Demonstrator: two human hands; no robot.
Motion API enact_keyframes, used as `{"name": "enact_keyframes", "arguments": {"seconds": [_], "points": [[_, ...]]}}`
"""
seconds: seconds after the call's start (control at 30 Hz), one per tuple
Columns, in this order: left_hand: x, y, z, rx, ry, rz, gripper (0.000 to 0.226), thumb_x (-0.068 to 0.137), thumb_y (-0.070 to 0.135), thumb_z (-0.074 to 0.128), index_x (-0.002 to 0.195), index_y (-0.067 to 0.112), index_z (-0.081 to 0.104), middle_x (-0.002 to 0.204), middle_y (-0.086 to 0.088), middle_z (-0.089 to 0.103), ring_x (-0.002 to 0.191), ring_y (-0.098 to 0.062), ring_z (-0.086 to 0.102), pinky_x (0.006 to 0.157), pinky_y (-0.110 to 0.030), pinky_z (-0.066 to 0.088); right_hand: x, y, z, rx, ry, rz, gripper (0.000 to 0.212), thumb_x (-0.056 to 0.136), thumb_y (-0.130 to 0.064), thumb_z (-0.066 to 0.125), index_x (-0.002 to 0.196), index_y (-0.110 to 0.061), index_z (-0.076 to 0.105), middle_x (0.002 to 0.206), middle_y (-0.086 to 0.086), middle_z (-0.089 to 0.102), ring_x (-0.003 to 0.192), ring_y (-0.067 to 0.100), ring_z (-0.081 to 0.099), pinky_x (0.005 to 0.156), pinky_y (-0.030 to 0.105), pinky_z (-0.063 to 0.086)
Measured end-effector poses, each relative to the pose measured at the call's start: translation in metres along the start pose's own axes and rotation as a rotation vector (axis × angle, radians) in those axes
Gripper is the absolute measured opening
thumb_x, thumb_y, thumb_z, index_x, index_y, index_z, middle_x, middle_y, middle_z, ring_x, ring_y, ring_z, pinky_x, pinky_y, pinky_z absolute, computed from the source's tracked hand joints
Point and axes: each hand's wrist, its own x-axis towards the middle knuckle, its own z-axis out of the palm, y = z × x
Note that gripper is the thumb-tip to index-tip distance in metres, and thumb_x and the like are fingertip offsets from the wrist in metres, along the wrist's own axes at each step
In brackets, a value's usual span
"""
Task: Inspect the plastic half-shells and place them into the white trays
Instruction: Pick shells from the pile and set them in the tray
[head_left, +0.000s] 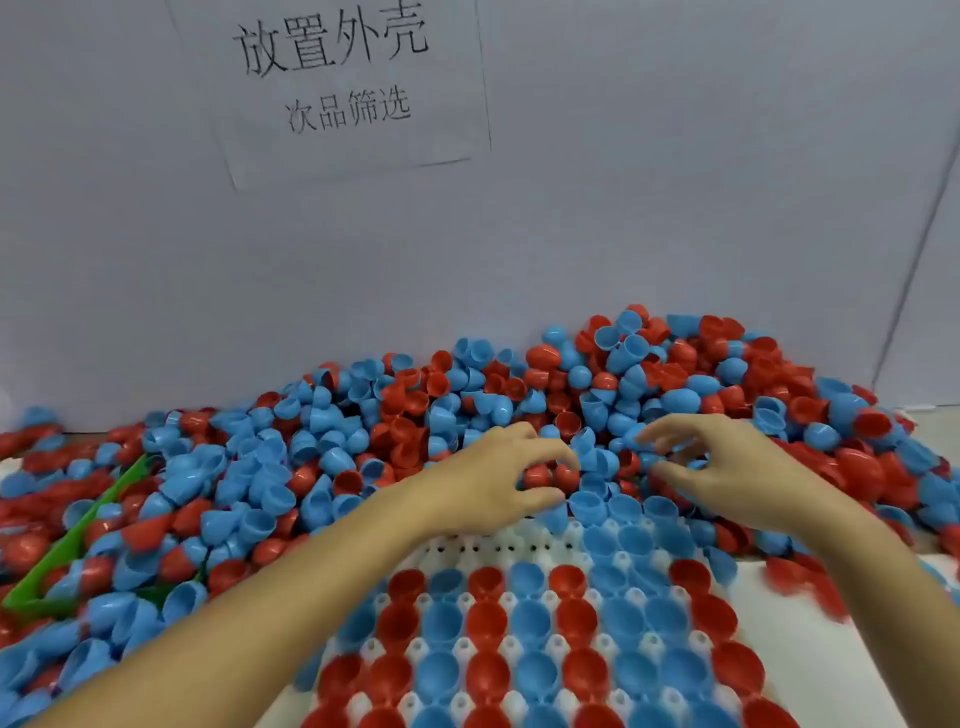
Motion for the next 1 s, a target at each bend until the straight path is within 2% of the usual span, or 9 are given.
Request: {"name": "enact_keyframes", "arguments": {"seconds": [0.07, 0.17, 0.23, 0.33, 0.53, 0.63, 0.77, 0.87, 1.0], "points": [[0.023, 0.010, 0.009, 0.067, -0.125, 0.047, 0.029, 0.099, 0.043, 0.056, 0.128, 0.044, 0.054, 0.112, 0.006, 0.049, 0.105, -0.013, 0.051, 0.096, -0.033, 0.044, 0.003, 0.006, -0.002, -0.088, -0.029, 0.032, 0.025, 0.091, -0.030, 0.069, 0.111, -0.044, 0.063, 0.113, -0.015, 0.061, 0.100, 0.001, 0.058, 0.082, 0.019, 0.048], [0.049, 0.023, 0.025, 0.115, -0.247, 0.064, 0.031, 0.103, 0.034, 0.053, 0.133, 0.033, 0.057, 0.116, 0.004, 0.053, 0.106, -0.016, 0.054, 0.092, -0.032, 0.045, 0.002, 0.013, -0.003, -0.145, -0.078, 0.044, 0.025, 0.088, -0.030, 0.072, 0.098, -0.049, 0.060, 0.113, -0.017, 0.059, 0.099, 0.000, 0.054, 0.082, 0.018, 0.044], [0.058, 0.024, 0.032, 0.091, -0.228, 0.060, 0.027, 0.104, 0.022, 0.051, 0.128, 0.023, 0.062, 0.118, -0.002, 0.061, 0.106, -0.018, 0.059, 0.094, -0.037, 0.049, 0.002, 0.016, -0.002, -0.161, -0.066, 0.045, 0.026, 0.089, -0.026, 0.072, 0.098, -0.048, 0.062, 0.114, -0.015, 0.059, 0.098, 0.001, 0.054, 0.078, 0.017, 0.042], [0.062, 0.019, 0.035, 0.033, -0.135, 0.032, 0.019, 0.102, 0.015, 0.054, 0.115, 0.021, 0.067, 0.105, -0.001, 0.067, 0.093, -0.015, 0.063, 0.090, -0.039, 0.054, 0.003, 0.016, -0.002, -0.152, -0.044, 0.062, 0.025, 0.091, -0.024, 0.070, 0.111, -0.038, 0.066, 0.116, -0.011, 0.061, 0.102, 0.004, 0.055, 0.080, 0.018, 0.042], [0.047, 0.009, 0.031, -0.168, -0.007, -0.052, 0.011, 0.095, 0.032, 0.066, 0.106, 0.030, 0.069, 0.103, 0.009, 0.070, 0.098, -0.005, 0.065, 0.092, -0.027, 0.052, -0.001, 0.006, -0.005, -0.082, -0.046, 0.039, 0.027, 0.093, -0.025, 0.068, 0.116, -0.037, 0.063, 0.114, -0.010, 0.060, 0.106, 0.009, 0.056, 0.087, 0.022, 0.044], [0.035, 0.010, 0.029, -0.166, 0.004, -0.055, 0.022, 0.093, 0.034, 0.070, 0.114, 0.030, 0.068, 0.117, 0.012, 0.069, 0.111, 0.001, 0.061, 0.099, -0.021, 0.047, -0.002, -0.001, -0.006, -0.072, -0.040, 0.021, 0.026, 0.093, -0.027, 0.067, 0.116, -0.038, 0.063, 0.112, -0.011, 0.060, 0.104, 0.008, 0.056, 0.086, 0.022, 0.043], [0.021, 0.013, 0.034, -0.070, 0.018, -0.052, 0.036, 0.086, 0.030, 0.078, 0.119, 0.029, 0.066, 0.124, 0.017, 0.061, 0.112, 0.007, 0.053, 0.091, -0.007, 0.039, -0.002, -0.013, -0.002, -0.050, -0.046, -0.019, 0.016, 0.093, -0.024, 0.068, 0.107, -0.031, 0.068, 0.101, -0.011, 0.067, 0.092, 0.004, 0.062, 0.077, 0.017, 0.048], [0.019, 0.020, 0.040, -0.015, 0.002, -0.046, 0.045, 0.084, 0.025, 0.080, 0.125, 0.026, 0.062, 0.129, 0.010, 0.060, 0.120, -0.001, 0.054, 0.102, -0.017, 0.043, -0.003, -0.022, 0.006, -0.068, -0.131, -0.028, 0.010, 0.090, -0.022, 0.071, 0.100, -0.027, 0.071, 0.090, -0.008, 0.068, 0.083, 0.009, 0.065, 0.075, 0.024, 0.055], [0.017, 0.025, 0.042, 0.014, 0.014, -0.036, 0.054, 0.086, 0.030, 0.077, 0.135, 0.026, 0.054, 0.138, 0.009, 0.055, 0.126, -0.004, 0.050, 0.107, -0.025, 0.043, -0.005, -0.025, 0.008, -0.052, -0.137, -0.003, 0.016, 0.088, -0.026, 0.074, 0.103, -0.027, 0.068, 0.094, -0.007, 0.064, 0.084, 0.010, 0.063, 0.080, 0.032, 0.057]]}}
